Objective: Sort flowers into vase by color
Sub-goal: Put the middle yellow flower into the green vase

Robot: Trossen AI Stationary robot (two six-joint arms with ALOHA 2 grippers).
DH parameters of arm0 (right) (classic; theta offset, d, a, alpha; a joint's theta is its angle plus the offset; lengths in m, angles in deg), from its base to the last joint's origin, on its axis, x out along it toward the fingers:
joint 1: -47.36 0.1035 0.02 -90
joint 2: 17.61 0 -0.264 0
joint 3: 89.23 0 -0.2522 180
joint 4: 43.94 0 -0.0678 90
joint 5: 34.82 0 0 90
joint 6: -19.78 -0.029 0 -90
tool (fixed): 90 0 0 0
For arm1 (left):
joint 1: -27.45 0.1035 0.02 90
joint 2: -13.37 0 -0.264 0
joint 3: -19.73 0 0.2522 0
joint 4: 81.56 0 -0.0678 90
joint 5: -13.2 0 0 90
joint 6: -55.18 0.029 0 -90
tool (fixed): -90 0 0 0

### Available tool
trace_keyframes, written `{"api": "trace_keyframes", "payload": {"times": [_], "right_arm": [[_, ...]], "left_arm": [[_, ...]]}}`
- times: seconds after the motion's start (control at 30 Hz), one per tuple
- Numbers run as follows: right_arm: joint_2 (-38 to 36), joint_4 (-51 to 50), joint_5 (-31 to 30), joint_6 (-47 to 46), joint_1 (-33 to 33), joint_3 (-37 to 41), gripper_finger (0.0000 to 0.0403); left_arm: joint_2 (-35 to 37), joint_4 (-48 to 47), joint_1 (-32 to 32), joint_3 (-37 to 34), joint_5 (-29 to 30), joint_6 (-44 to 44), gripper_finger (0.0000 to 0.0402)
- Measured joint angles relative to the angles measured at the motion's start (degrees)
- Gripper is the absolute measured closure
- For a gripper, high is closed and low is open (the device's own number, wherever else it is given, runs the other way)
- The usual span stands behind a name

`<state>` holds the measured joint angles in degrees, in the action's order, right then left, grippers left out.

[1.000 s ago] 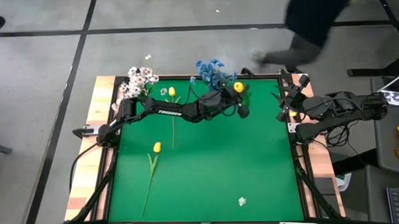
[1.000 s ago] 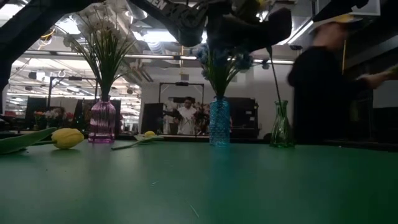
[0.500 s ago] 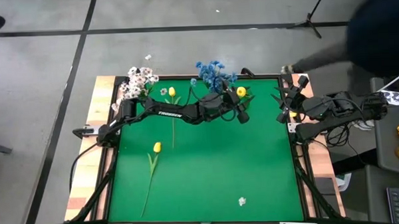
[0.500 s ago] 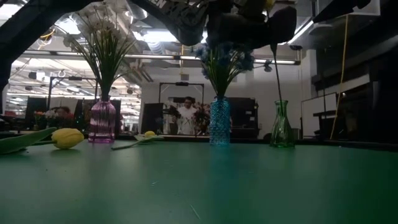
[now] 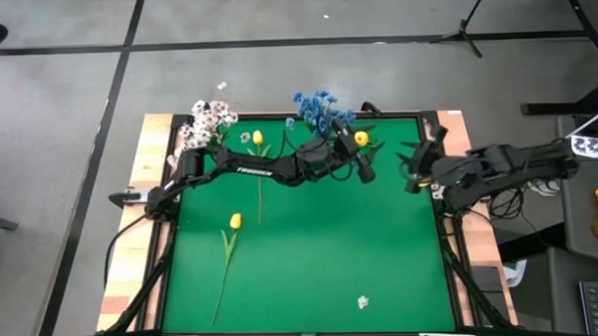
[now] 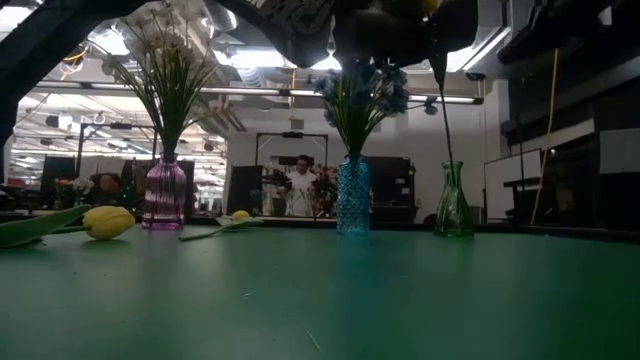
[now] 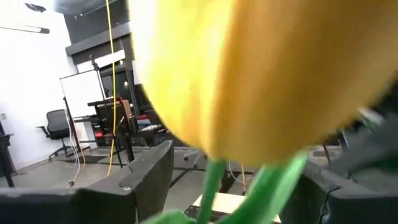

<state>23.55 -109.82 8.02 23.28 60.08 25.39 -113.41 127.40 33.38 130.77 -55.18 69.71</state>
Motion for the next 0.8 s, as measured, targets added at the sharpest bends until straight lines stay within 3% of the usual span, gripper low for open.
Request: {"api": "trace_keyframes", "payload": {"times": [0.17,0.3,0.6,0.8], "right_arm": [[4.2,10.7,-0.8,4.7,-0.2,2.9,0.0274],[6.1,14.9,0.4,8.8,-5.5,3.8,0.0274],[-2.2,21.1,17.1,15.2,-20.9,8.4,0.0274],[-7.2,29.4,34.7,21.1,-31.4,13.0,0.0274]], "left_arm": [[0.0,0.0,-0.6,1.3,0.0,0.0,0.0165],[0.1,-0.5,-1.2,1.7,0.2,2.3,0.0165],[2.2,-10.2,-1.1,1.8,2.4,5.4,0.0164],[4.8,-15.4,-1.0,1.8,2.4,6.2,0.0164]]}}
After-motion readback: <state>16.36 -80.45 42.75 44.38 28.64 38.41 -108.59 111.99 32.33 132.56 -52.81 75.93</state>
